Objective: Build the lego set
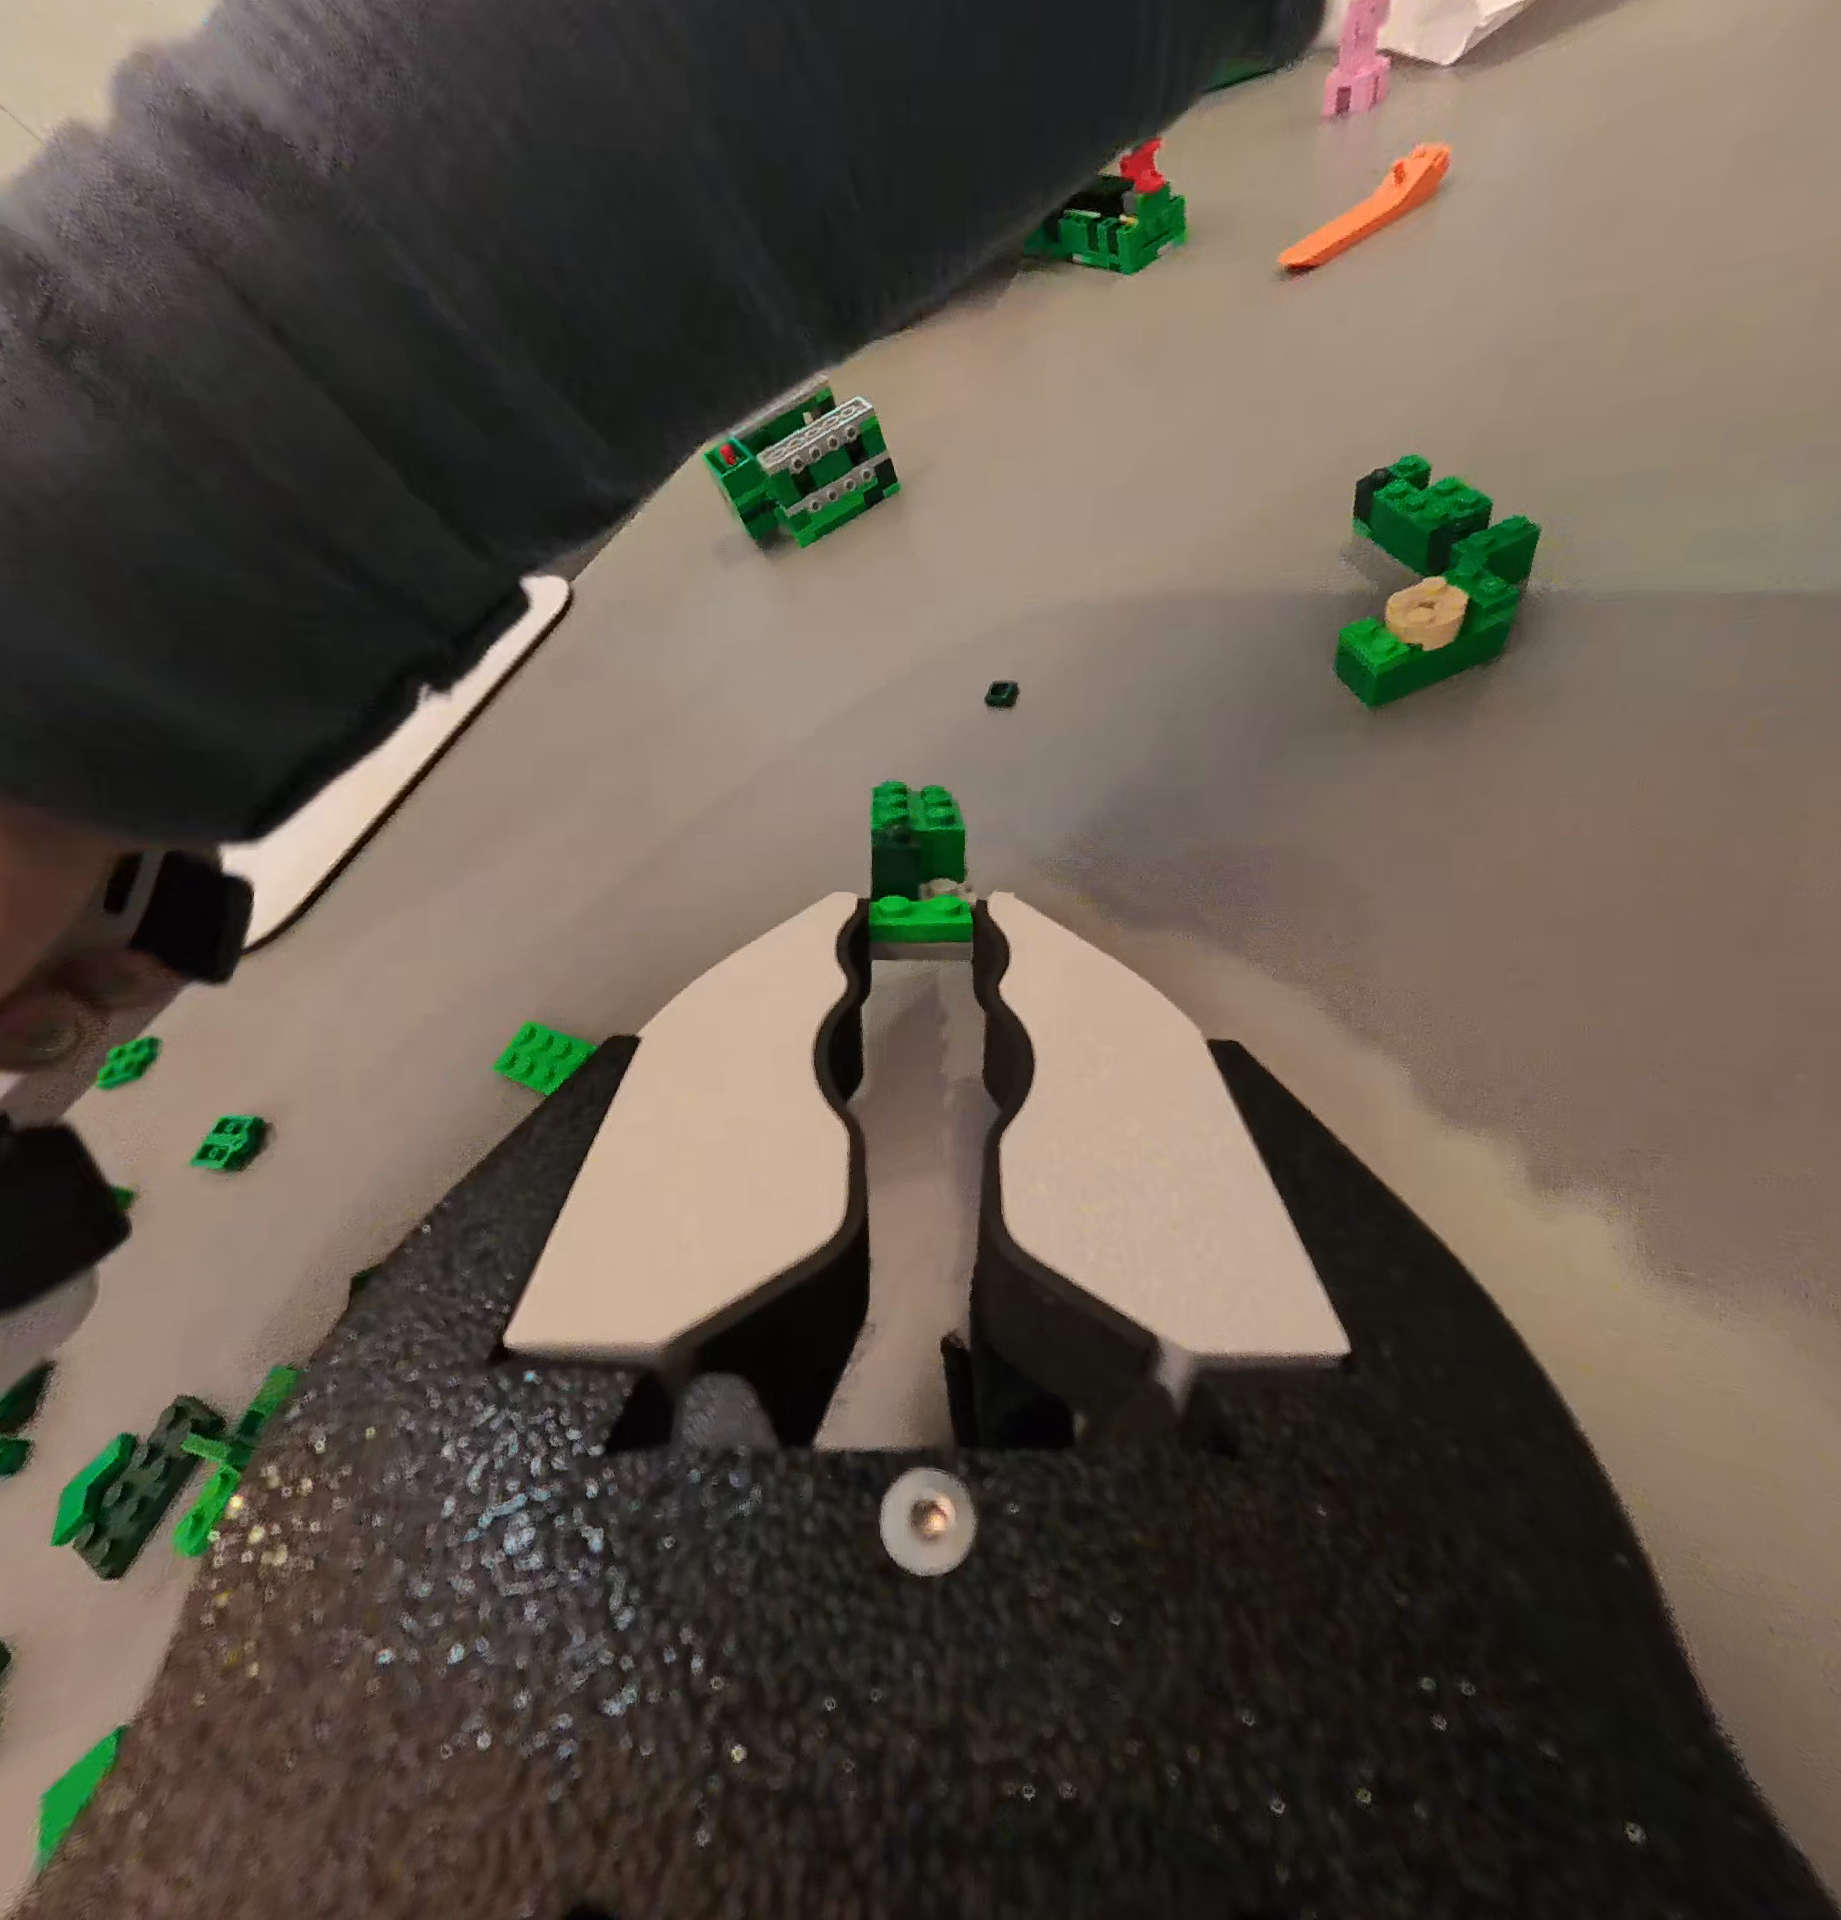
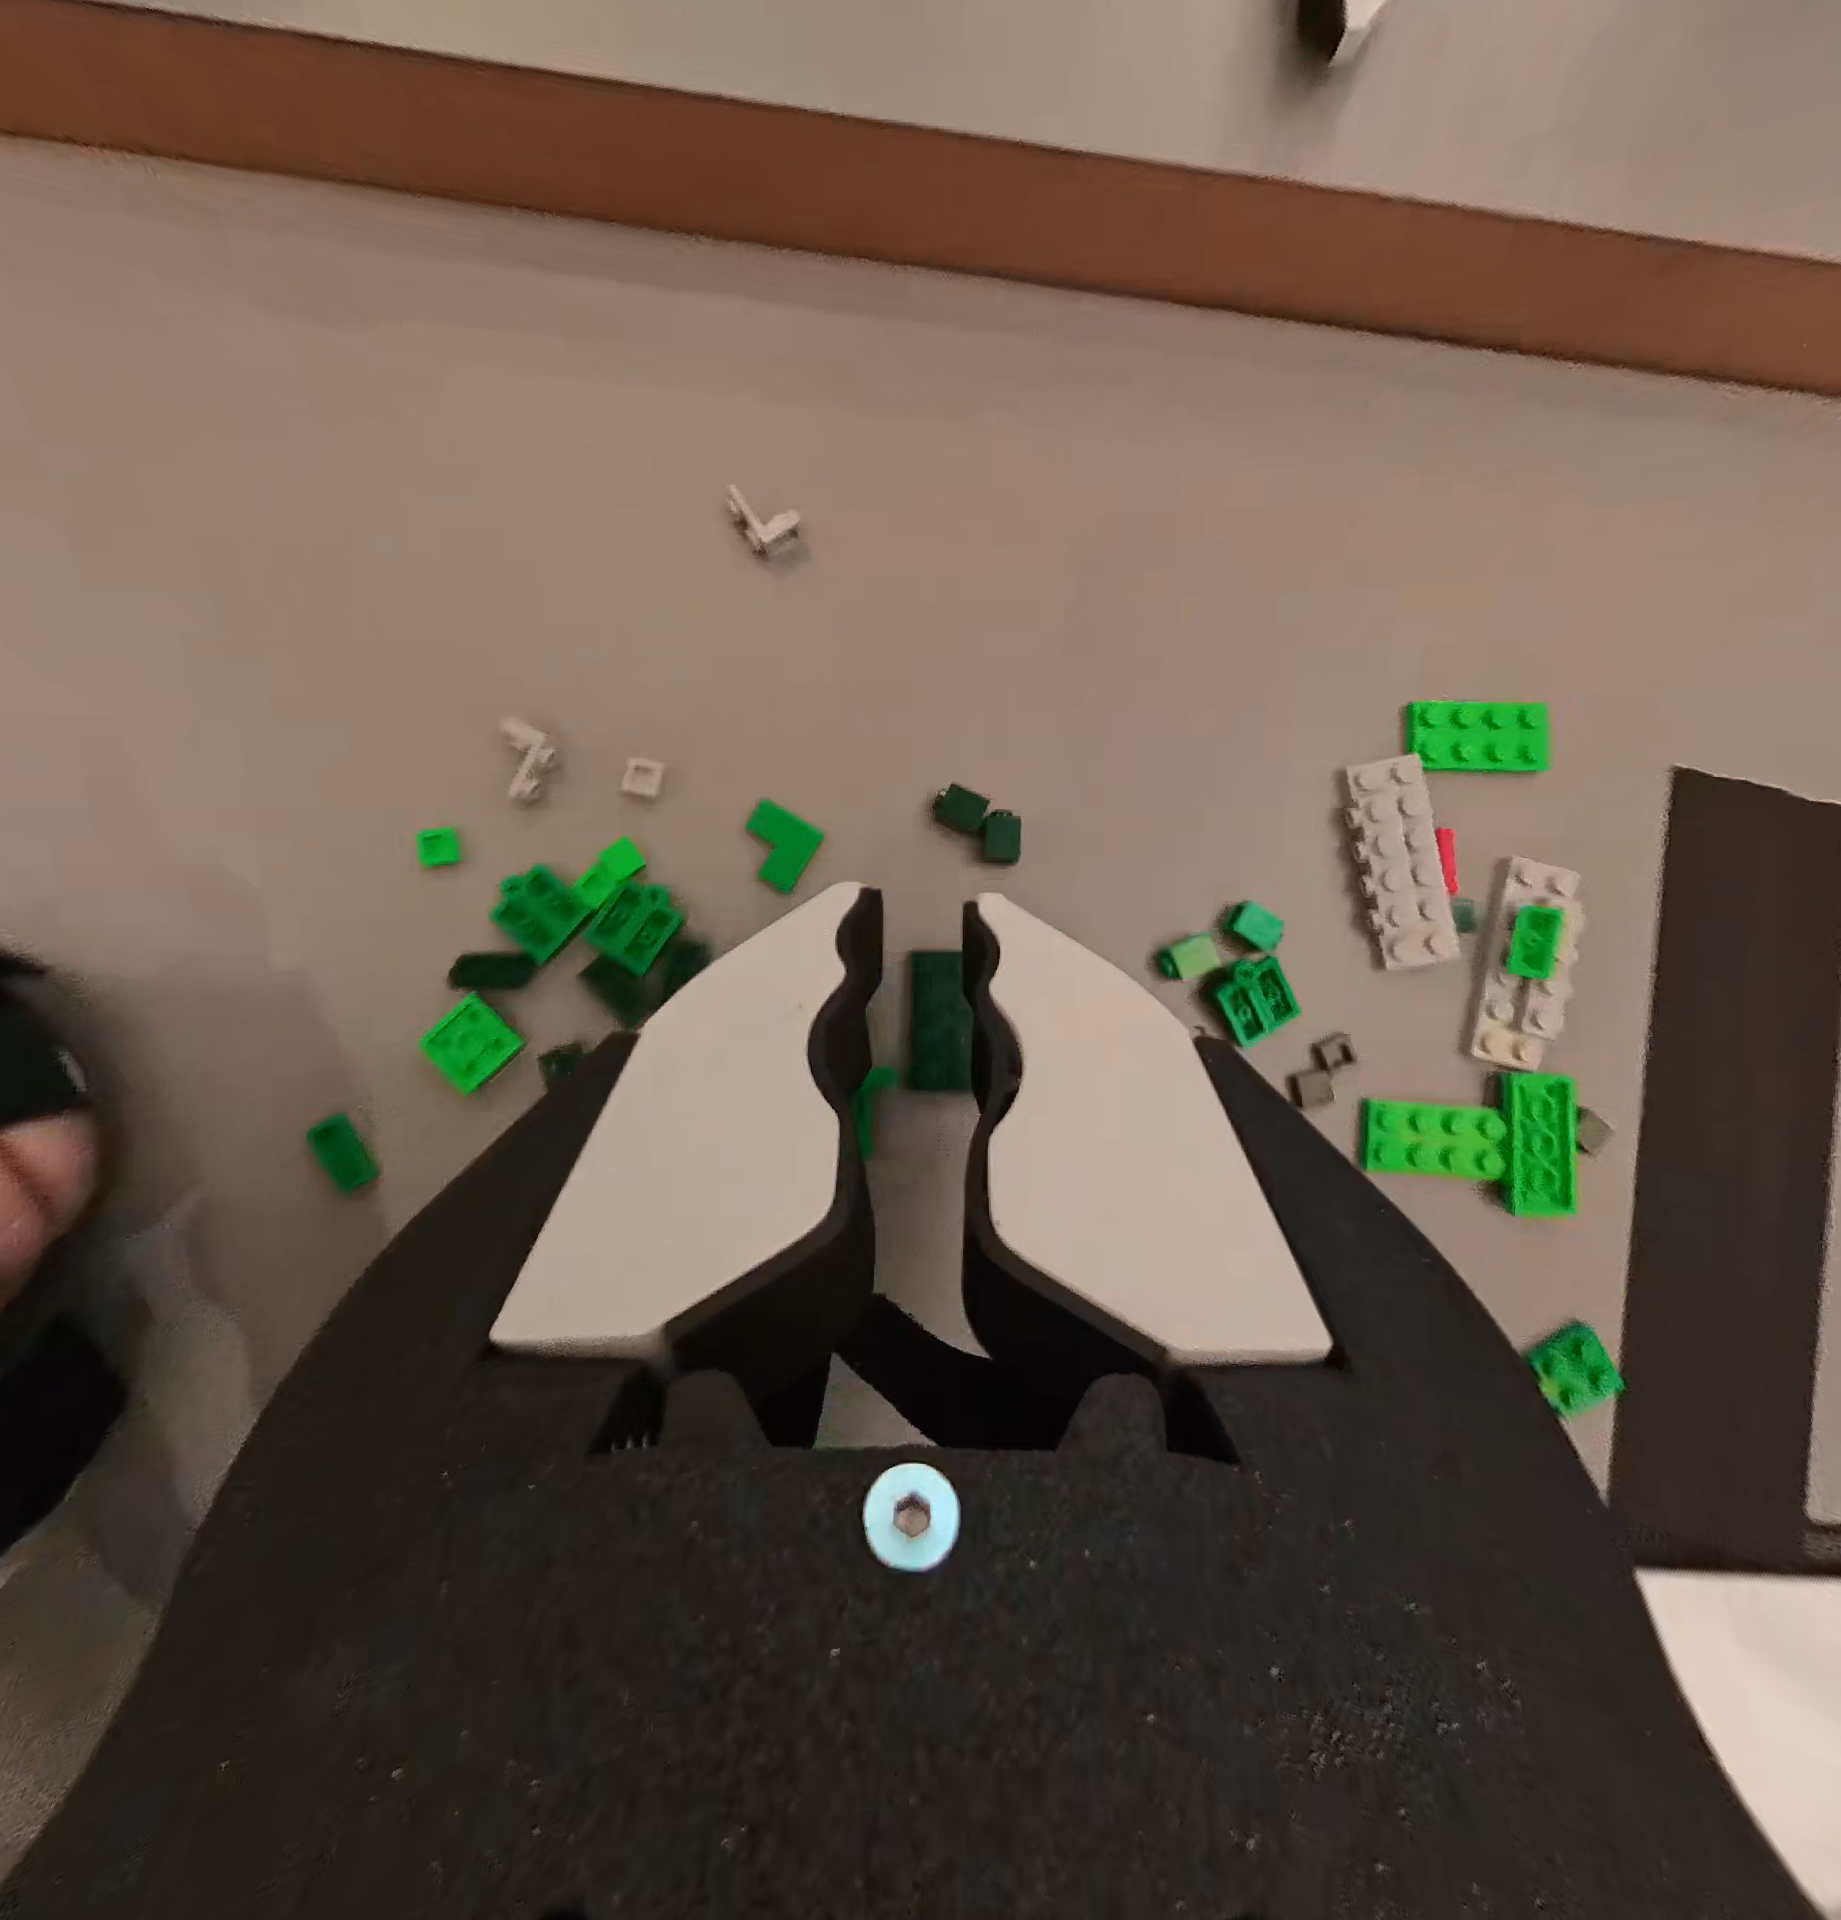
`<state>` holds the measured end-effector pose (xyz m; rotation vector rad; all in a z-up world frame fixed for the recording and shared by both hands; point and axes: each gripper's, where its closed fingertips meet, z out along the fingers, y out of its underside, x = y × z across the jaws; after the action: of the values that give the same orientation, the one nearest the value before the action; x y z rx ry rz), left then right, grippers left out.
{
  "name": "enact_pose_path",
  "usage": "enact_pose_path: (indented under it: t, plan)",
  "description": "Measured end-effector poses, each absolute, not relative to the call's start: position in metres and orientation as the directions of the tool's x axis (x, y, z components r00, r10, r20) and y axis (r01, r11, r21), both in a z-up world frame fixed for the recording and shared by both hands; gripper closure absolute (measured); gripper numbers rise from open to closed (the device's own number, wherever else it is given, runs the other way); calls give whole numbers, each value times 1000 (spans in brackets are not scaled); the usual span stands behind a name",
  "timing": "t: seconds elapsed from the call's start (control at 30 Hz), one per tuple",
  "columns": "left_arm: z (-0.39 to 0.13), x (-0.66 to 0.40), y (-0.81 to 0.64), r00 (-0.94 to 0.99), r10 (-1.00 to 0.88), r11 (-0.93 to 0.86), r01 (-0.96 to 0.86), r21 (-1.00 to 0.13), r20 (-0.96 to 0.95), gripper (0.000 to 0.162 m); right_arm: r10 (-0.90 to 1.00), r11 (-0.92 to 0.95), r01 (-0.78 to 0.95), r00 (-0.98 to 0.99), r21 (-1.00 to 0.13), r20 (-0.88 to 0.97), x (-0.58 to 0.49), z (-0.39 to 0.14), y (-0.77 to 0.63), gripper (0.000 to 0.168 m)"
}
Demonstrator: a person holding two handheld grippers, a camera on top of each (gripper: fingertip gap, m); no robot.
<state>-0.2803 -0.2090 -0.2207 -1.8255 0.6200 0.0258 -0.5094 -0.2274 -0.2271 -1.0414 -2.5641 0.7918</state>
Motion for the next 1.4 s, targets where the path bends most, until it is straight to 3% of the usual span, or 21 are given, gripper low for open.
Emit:
enact_pose_path:
  t: [0.23,0.47,0.53,0.87,1.17,1.4]
  plan:
    - [-216,-284,-208,877,-387,-199,-383,-902,-286,144,697,656,593,-713,-467,75,-527,-255,-222,153]
    - [-216,-285,-208,877,-388,-198,-380,-904,-284,144,681,677,586,-728,-445,77,-533,-267,-221,152]
    - [-216,-284,-209,875,-390,-198,-382,-903,-285,144,684,667,584,-727,-463,67,-532,-266,-222,168]
    - [-220,-281,-202,895,-381,-261,-345,-901,-233,144,659,659,474,-738,-584,146,-494,-220,-215,165]
    - [-221,-277,-203,883,-401,-252,-364,-897,-245,144,397,828,265,-899,-495,183,-523,-238,-239,148]
    - [-221,-277,-203,883,-403,-254,-361,-897,-241,144,295,905,205,-934,-373,203,-542,-257,-235,153]
